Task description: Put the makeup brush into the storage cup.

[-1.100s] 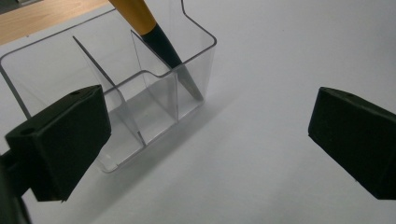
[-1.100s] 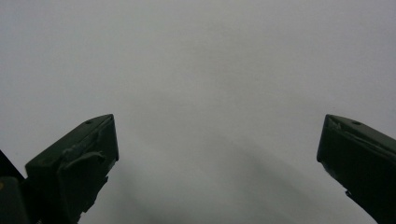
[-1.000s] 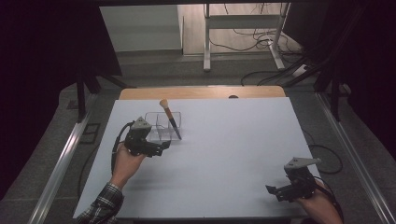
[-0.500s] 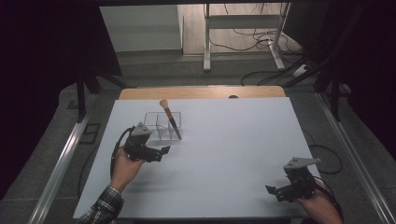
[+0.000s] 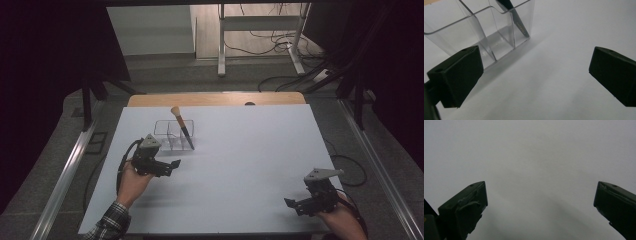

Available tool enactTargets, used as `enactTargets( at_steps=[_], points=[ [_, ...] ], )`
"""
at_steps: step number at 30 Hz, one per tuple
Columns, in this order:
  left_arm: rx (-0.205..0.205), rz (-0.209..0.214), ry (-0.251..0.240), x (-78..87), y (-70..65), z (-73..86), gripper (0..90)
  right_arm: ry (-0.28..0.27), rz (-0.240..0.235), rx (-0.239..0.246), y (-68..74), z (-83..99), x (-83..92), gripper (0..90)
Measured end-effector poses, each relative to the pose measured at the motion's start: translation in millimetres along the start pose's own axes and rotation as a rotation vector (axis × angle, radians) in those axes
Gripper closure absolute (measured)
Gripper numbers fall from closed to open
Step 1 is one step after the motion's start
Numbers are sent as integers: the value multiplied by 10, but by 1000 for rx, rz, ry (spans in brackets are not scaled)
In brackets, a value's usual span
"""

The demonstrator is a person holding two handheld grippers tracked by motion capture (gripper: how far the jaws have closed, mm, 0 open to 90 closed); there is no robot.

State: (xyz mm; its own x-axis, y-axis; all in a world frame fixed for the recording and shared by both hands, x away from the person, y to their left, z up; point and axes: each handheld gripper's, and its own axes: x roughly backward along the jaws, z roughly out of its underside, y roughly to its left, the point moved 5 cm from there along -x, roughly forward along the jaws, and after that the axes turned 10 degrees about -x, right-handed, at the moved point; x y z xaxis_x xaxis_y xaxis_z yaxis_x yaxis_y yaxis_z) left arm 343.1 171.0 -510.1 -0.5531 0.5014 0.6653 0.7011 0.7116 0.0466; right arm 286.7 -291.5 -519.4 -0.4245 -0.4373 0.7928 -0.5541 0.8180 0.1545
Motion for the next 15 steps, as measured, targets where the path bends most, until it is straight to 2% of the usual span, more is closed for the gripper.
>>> enactTargets(
  at_steps=[8,15],
  points=[
    [36,-3,-16,94,16,87,1,-1,-3,-2,1,-1,1,0],
    [41,0,-12,142,2,136,3,-2,-5,0,1,-4,-1,0]
  ],
)
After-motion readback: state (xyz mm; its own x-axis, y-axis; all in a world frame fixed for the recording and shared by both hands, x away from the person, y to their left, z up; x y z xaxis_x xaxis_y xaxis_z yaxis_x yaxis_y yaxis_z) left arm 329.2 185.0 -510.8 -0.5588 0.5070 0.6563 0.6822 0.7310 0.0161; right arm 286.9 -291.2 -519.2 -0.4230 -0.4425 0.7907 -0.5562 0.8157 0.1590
